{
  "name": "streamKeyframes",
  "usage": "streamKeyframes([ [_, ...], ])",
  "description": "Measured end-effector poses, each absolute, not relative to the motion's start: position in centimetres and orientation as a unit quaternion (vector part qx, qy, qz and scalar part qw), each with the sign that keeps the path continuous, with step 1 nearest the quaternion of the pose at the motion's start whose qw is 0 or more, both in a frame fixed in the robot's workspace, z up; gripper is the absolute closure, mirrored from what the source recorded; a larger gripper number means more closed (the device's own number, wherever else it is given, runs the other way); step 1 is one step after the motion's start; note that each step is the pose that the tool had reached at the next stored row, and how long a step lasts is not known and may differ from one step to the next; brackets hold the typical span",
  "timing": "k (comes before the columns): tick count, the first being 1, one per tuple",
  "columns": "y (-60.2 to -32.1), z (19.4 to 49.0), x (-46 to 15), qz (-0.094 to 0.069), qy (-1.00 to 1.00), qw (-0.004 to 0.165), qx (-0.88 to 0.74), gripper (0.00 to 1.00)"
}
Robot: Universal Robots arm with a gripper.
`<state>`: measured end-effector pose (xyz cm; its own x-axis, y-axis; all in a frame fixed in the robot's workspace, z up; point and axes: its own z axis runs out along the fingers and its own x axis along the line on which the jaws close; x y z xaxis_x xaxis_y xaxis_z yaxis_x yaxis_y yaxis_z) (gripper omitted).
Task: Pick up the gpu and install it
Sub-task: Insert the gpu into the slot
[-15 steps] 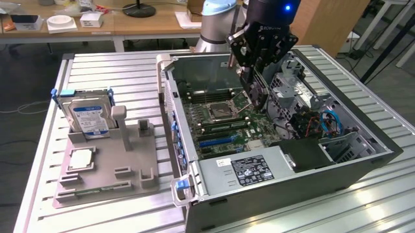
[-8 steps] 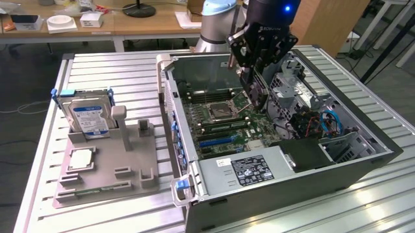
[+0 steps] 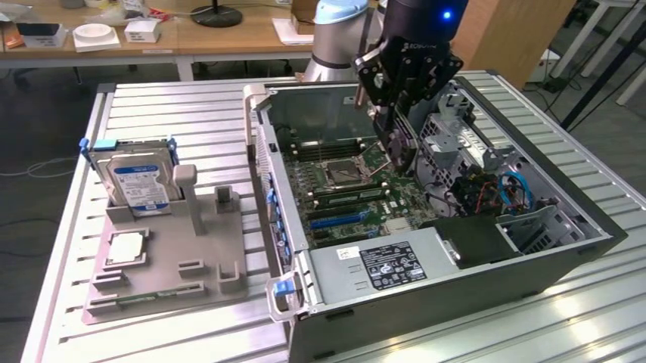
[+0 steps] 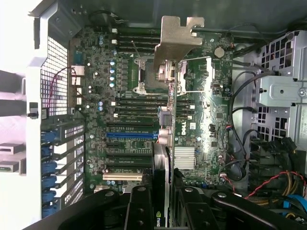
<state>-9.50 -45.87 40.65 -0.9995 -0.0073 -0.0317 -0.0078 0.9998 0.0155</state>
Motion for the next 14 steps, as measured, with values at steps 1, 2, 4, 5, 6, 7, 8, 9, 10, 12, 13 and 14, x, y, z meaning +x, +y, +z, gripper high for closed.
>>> streamKeyframes([
  [1, -45.87, 40.52, -9.5, 0.008, 1.0, 0.016, -0.004, 0.74],
  [2, -45.87, 40.44, -9.5, 0.008, 1.0, 0.016, -0.004, 0.74],
  [4, -45.87, 40.42, -9.5, 0.008, 1.0, 0.016, -0.004, 0.74],
  [5, -45.87, 40.4, -9.5, 0.008, 1.0, 0.016, -0.004, 0.74],
  [6, -45.87, 40.38, -9.5, 0.008, 1.0, 0.016, -0.004, 0.74],
  [7, -45.87, 40.37, -9.5, 0.008, 1.0, 0.016, -0.004, 0.74],
  [8, -45.87, 40.36, -9.5, 0.008, 1.0, 0.016, -0.004, 0.74],
  [9, -45.87, 40.35, -9.5, 0.008, 1.0, 0.016, -0.004, 0.74],
  [10, -45.87, 40.34, -9.5, 0.008, 1.0, 0.016, -0.004, 0.74],
  [12, -45.87, 40.3, -9.5, 0.008, 1.0, 0.016, -0.004, 0.74],
  [13, -45.87, 40.28, -9.5, 0.008, 1.0, 0.016, -0.004, 0.74],
  [14, -45.87, 40.26, -9.5, 0.008, 1.0, 0.016, -0.004, 0.74],
])
